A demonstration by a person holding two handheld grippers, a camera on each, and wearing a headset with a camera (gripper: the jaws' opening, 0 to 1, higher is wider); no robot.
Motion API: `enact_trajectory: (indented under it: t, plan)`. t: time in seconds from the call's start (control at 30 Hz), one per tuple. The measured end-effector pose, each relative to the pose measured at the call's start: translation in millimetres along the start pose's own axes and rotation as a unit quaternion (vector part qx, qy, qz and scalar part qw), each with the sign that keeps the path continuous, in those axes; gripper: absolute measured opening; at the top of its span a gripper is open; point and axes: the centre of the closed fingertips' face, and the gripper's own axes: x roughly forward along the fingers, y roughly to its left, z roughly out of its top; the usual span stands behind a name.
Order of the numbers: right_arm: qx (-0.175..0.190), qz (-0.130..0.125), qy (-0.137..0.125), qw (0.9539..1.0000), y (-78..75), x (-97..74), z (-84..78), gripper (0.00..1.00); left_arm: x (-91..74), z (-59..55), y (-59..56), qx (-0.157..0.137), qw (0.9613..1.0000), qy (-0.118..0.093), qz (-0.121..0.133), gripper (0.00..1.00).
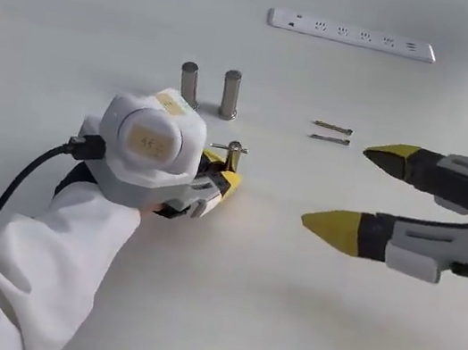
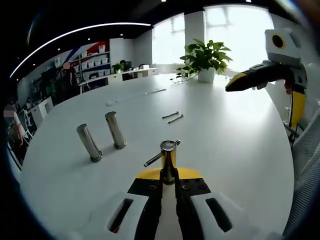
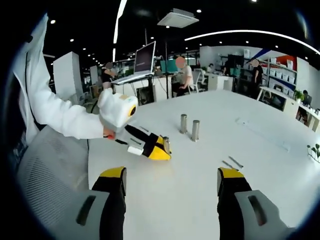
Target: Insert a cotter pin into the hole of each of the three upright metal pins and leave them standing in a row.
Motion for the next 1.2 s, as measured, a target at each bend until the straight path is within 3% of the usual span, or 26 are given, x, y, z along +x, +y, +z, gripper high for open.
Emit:
enact_trajectory:
  t: [0.1,0.3,0.6,1.1,1.2]
  plan:
    - [0.012,-0.004,0.005,0.9999,5.1,-2.7,-6.5,0.86,-1.1,2.3,1.7,0.001,1.0,-0.001,0.003,0.07]
    - [0.025,-0.018,0.025,0.9992,12.4,-7.4,-15.4,0.98,-2.9,7.1,5.8,0.008,0.9999,-0.005,0.009,0.07]
    - [0.049,-0.029,0.01,0.9983,16.8,-17.8,-11.0,0.98,8.1,8.6,14.4,-0.006,0.9999,-0.004,0.013,0.07]
    - [0.064,-0.039,0.004,0.9972,11.1,-20.4,-11.3,0.97,15.4,10.8,15.9,-0.01,0.9999,-0.01,0.008,0.07]
    - [0.064,-0.037,0.004,0.9973,11.0,-19.8,-10.3,0.97,16.8,9.3,15.2,0.005,0.9999,-0.004,0.01,0.07]
